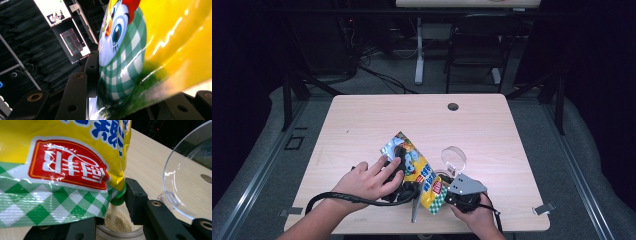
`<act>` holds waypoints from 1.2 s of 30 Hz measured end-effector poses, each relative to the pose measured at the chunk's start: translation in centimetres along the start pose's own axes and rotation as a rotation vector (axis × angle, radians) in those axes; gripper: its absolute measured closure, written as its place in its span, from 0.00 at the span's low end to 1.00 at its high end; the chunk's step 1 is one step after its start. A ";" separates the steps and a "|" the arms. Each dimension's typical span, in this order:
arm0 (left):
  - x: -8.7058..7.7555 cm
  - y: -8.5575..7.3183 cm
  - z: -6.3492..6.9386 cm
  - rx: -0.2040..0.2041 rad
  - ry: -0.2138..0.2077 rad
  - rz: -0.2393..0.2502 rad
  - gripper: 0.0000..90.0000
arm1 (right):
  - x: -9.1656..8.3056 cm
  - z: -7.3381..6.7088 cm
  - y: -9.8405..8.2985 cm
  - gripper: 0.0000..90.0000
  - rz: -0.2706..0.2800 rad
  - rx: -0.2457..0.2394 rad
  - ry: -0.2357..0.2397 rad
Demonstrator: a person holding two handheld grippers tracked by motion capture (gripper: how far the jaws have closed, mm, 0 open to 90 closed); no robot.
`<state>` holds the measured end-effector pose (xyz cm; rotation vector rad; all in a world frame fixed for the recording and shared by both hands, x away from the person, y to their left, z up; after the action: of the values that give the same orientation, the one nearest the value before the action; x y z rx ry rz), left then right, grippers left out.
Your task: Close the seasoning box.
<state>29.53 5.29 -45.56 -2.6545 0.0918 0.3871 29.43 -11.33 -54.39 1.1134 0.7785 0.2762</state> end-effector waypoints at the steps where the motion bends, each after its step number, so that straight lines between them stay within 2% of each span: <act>1: 0.0 0.0 0.0 0.002 0.001 0.000 0.73 | 0.0 0.0 0.0 0.79 -0.001 0.000 0.001; 9: 0.0 0.0 0.1 -0.011 -0.007 -0.002 0.73 | 0.0 0.0 0.0 0.79 0.000 0.012 0.008; 11: -0.1 0.0 0.0 0.007 0.003 -0.004 0.73 | 0.0 0.0 0.0 0.79 -0.006 0.009 0.009; 15: 0.1 0.0 0.2 -0.011 -0.003 -0.001 0.73 | 0.1 0.0 0.0 0.79 -0.002 0.011 0.009; 21: 0.1 0.1 0.0 0.005 0.002 -0.001 0.73 | 0.0 0.1 -0.1 0.79 -0.007 0.001 0.003; 27: 0.0 0.2 -0.2 -0.005 0.002 0.001 0.74 | -0.1 0.1 0.0 0.79 0.002 0.009 0.000; 29: -0.1 0.3 -0.4 0.016 0.010 -0.001 0.74 | -0.1 0.1 0.0 0.79 0.000 0.006 0.001; 36: 0.0 0.2 -0.2 0.008 0.000 -0.004 0.74 | -0.1 0.1 -0.1 0.79 -0.006 0.008 0.008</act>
<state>29.52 5.03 -45.51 -2.6459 0.0872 0.3848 29.42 -11.49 -54.40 1.1176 0.7908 0.2725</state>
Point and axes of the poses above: each handheld gripper's, and its own axes: x roughly forward along the jaws, y roughly out of its top, z roughly to its right, the point moved 5 cm from there along x, roughly forward along the jaws, and after that the axes turned 4 degrees about -y, right-handed, at the moved point
